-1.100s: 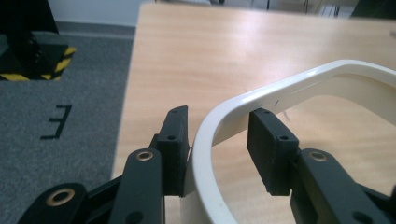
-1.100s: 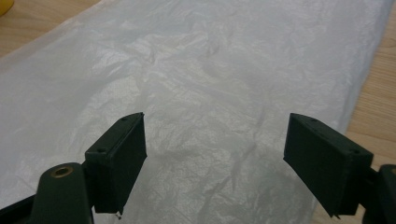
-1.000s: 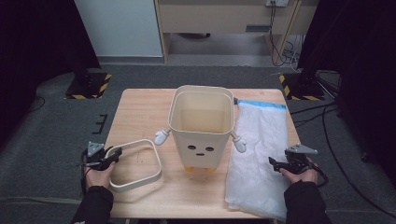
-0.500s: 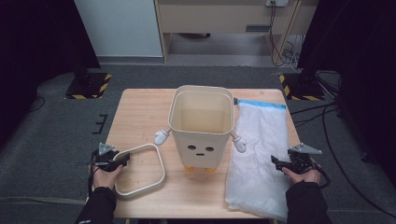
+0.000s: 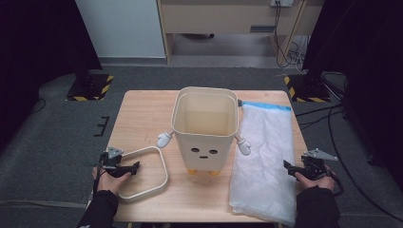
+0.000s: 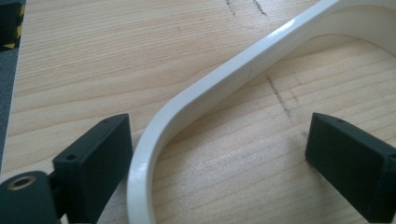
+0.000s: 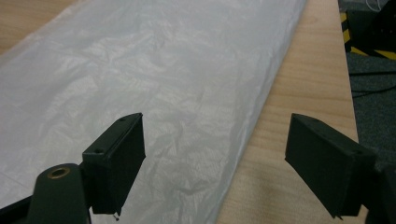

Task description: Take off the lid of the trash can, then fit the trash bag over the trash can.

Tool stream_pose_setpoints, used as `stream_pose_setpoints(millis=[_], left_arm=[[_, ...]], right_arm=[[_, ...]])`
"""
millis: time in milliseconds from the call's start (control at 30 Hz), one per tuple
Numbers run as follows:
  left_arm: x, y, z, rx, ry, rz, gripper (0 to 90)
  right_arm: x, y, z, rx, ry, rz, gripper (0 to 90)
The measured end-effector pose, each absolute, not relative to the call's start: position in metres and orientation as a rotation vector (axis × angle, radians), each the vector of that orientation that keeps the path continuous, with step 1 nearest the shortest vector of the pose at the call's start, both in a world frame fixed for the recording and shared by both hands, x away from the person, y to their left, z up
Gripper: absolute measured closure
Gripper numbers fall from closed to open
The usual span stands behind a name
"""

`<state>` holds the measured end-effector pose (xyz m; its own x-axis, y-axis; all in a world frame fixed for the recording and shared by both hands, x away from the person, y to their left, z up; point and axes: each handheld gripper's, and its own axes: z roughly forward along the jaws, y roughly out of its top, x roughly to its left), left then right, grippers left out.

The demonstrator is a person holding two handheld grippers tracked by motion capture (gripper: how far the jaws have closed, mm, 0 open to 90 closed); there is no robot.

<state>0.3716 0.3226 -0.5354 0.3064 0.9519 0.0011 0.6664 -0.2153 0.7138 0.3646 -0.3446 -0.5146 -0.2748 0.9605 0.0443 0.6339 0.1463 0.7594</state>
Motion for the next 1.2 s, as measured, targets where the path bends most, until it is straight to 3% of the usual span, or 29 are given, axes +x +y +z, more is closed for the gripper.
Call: stream_pose_setpoints(millis=[733,867,1000,1033,1067,1100,1200], left_arm=[[0.372,0.322,-0.536,1.97,1.435,0.592,2.5],[0.372,0.322,-0.536,1.971,1.435,0.592,2.5],[0.372,0.322,-0.536,1.971,1.435,0.592,2.5],[0.372,0.322,-0.536,1.97,1.436,0.592,2.5],[0.372,0.322,-0.536,1.97,1.435,0.592,2.5],[0.372,0.322,-0.536,1.971,1.435,0.592,2.5],[0.372,0.322,-0.536,1.974,1.432,0.595,2.4]], right_arm=[[0.355,-0.333,-0.53,1.517,2.062,0.853,22.0],[0.35,-0.328,-0.531,1.561,1.997,0.851,31.2],[0.349,-0.322,-0.526,1.564,2.005,0.843,65.1],[0.35,-0.319,-0.525,1.544,2.031,0.845,77.1],[0.35,-0.319,-0.525,1.544,2.031,0.845,77.1],[0.351,-0.318,-0.525,1.547,2.038,0.853,85.1],[0.352,-0.32,-0.522,1.582,2.014,0.922,89.4]])
